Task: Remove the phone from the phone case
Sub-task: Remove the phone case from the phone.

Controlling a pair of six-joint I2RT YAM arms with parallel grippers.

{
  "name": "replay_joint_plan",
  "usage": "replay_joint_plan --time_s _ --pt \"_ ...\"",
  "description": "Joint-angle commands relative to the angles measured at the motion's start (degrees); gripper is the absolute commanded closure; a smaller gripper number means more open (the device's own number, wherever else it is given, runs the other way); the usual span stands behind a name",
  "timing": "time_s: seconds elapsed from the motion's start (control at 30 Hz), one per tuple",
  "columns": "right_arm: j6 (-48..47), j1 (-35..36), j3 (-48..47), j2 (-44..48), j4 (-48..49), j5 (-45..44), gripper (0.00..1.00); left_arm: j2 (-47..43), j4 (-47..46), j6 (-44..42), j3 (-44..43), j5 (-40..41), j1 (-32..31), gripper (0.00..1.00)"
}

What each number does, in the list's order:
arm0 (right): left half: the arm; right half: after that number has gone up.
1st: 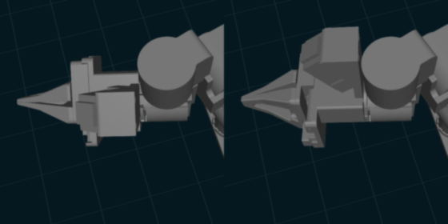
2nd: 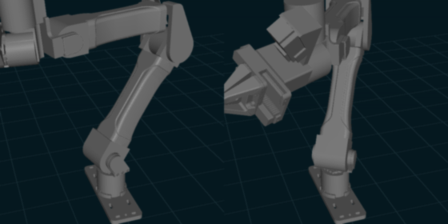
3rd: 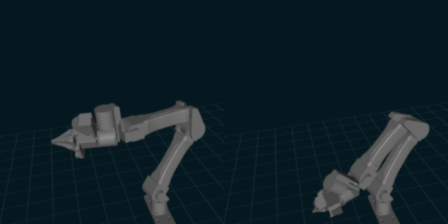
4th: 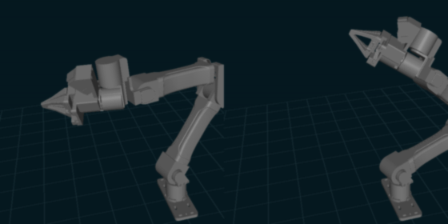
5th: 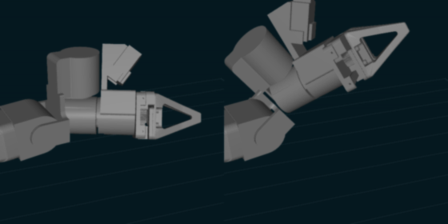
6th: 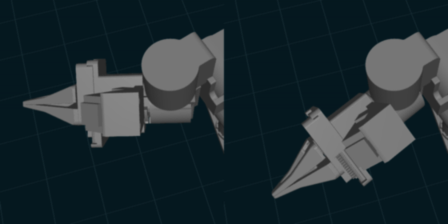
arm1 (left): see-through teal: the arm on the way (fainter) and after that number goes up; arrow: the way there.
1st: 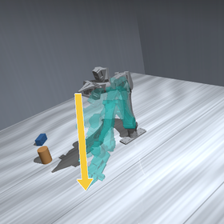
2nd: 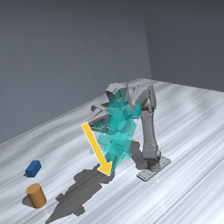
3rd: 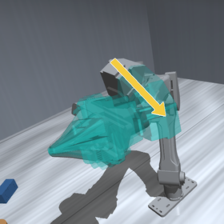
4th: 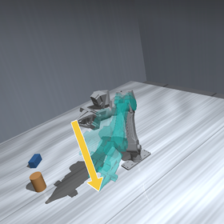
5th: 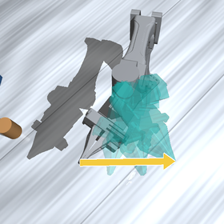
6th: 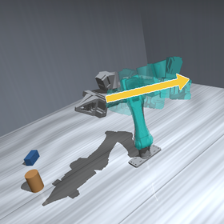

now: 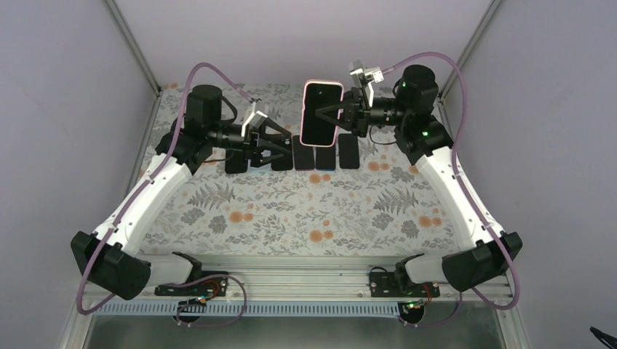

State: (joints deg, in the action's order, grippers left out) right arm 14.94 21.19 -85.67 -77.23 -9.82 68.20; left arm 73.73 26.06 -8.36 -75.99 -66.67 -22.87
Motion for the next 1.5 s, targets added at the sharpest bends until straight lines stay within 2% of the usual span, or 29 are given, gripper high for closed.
replay_joint_plan --time_s 0.0,0.13,0.47,1.0,1.23,1.47 --pt "11.7 -0.3 2.0 0.2 12.5 3.8 0.96 -2.3 -8.4 6.6 3.9 -2.1 0.0 0.37" --pt "13.3 -0.2 2.8 -0.1 13.7 3.4 0.96 -3.1 -11.9 9.1 6.6 -3.4 -0.3 0.4" --pt "14.5 0.2 5.4 0.3 15.5 2.3 0.96 -1.2 -14.0 12.1 4.1 -3.6 -2.4 0.47" --pt "15.3 1.0 5.6 0.4 16.3 4.0 0.96 2.0 -13.5 12.1 1.8 -0.4 -3.7 0.74" --pt "21.9 1.1 7.9 0.9 23.5 7.2 0.96 2.1 -12.6 11.9 1.9 4.4 -2.3 0.85" --pt "27.6 1.4 9.0 1.1 29.6 10.1 0.96 2.3 -12.4 11.8 2.1 5.6 -1.8 0.88"
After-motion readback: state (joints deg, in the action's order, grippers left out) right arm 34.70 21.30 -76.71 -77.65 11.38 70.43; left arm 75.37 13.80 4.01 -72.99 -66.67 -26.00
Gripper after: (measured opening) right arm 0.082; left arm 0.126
